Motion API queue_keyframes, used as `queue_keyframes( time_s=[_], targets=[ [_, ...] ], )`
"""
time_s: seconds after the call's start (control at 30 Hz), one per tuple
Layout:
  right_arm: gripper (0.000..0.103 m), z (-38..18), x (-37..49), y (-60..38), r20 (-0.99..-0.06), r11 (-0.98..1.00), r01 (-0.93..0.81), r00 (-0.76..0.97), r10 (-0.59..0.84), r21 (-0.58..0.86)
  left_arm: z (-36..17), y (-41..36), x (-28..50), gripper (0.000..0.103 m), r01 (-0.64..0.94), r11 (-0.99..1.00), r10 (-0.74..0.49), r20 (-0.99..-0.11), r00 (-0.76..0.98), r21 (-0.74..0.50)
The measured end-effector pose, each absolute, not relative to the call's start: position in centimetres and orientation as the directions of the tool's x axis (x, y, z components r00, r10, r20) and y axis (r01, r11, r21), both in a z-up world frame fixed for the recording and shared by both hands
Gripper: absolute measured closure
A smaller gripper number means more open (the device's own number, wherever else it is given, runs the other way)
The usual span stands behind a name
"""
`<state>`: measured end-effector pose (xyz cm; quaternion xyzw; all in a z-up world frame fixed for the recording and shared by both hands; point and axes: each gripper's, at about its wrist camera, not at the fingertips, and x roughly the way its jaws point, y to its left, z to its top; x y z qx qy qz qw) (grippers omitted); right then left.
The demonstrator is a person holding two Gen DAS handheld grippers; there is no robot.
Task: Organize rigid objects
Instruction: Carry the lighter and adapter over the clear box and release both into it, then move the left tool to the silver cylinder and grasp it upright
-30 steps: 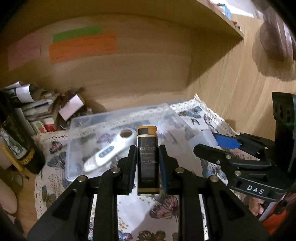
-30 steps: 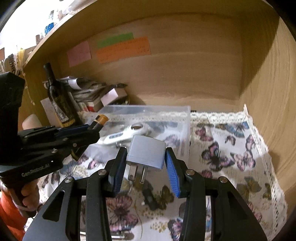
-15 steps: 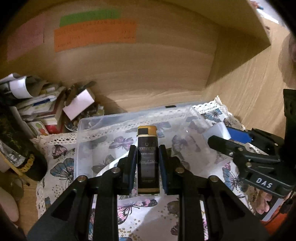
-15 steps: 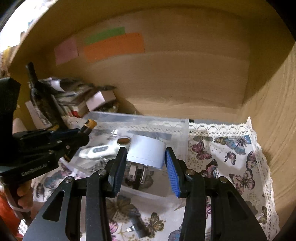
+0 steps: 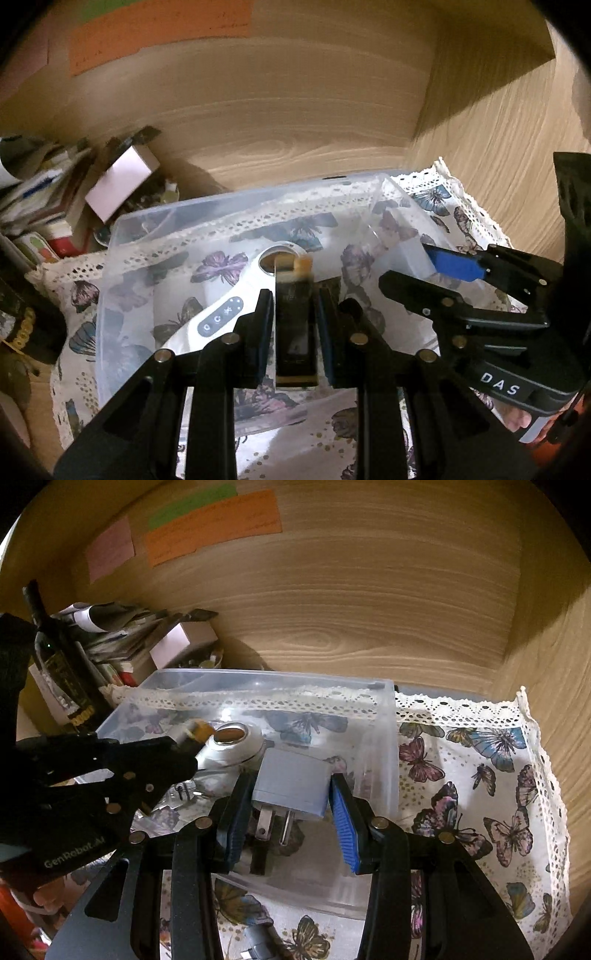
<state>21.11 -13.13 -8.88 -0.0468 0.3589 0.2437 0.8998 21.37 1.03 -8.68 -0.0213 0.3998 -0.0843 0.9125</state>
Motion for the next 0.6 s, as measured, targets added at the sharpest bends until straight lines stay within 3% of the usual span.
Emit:
queue_keyframes(
  time_s=[0.13,0.3,0.4,0.57,0.6],
  targets=[
    [0.064,-8.7,21.1,-13.1,-0.67,0.875,-0.476,0.622,0.406,0.089,-8.2,1.1,21.0,0.078,0.134,0.984,-0.174,-0.721,0.67,-0.113],
    [0.06,-7.6,20.2,-13.8,-0.644,0.874,-0.477,0.639,0.42,0.096,-7.0,1.1,19.9,0.065,0.136,0.985,-0.173,-0.696,0.697,-0.109],
    [0.059,-6.9,19.4,-14.2,-0.625,0.876,-0.474,0.66,0.418,0.087,-6.0,1.1,18.7,0.053,0.138,0.986,-0.168,-0.675,0.719,-0.098],
    [0.055,-5.6,17.3,-15.0,-0.589,0.88,-0.471,0.696,0.411,0.057,-5.0,0.9,16.1,0.022,0.136,0.989,-0.143,-0.641,0.754,-0.062],
    [0.054,-5.4,16.9,-15.2,-0.583,0.881,-0.47,0.702,0.409,0.053,-5.0,0.8,15.4,0.02,0.134,0.989,-0.138,-0.636,0.759,-0.054]
  ],
)
